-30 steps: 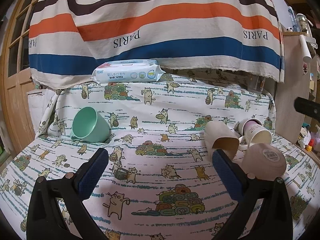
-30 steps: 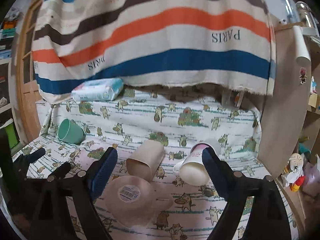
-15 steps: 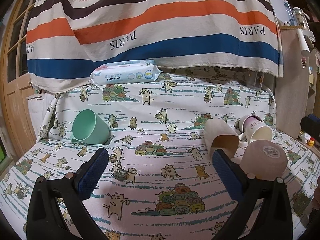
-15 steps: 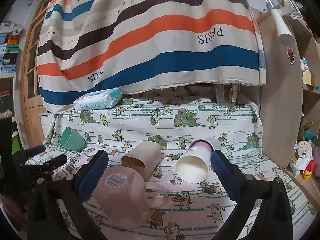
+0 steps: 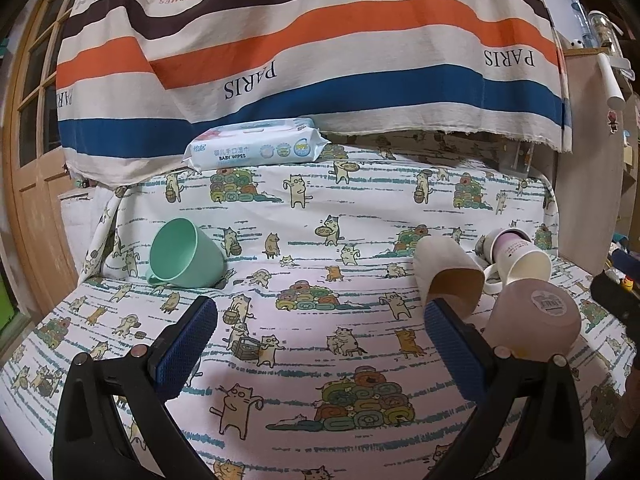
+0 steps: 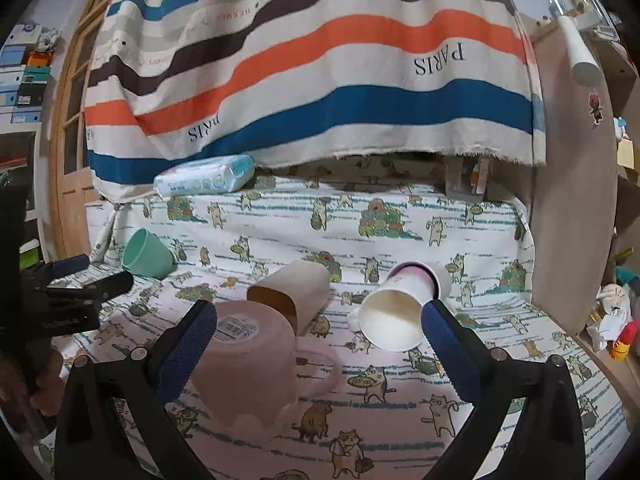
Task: Flip cup upside down
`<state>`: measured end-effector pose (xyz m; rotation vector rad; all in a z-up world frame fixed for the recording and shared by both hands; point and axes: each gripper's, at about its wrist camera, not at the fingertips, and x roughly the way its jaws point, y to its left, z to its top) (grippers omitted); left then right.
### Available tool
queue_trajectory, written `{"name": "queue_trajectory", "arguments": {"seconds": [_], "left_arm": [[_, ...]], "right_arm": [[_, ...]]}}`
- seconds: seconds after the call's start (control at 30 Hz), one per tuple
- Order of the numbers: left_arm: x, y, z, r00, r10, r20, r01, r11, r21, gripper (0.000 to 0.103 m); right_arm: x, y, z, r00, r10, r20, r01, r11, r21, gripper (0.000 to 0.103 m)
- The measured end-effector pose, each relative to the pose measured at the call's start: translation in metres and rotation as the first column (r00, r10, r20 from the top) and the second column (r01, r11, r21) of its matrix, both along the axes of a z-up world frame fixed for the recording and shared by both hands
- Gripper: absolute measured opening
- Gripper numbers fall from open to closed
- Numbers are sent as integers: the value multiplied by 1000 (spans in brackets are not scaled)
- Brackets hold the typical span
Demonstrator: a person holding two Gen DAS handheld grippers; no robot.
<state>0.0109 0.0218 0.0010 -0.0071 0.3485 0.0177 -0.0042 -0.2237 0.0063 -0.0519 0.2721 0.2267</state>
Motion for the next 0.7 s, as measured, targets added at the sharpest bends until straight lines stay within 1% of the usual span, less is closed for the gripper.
{"name": "queue_trajectory", "arguments": {"seconds": [0.07,0.7], "left_arm": [[0,0,0,1000,0,-1,0,1000,1,103],[2,0,-1,1000,-1,-9,1,1000,-2,103]], "right_arm": [[3,1,-2,1000,-11,-16,11,1000,-8,103],[0,-4,0,1000,-28,-11,28,1000,-1,103]]}}
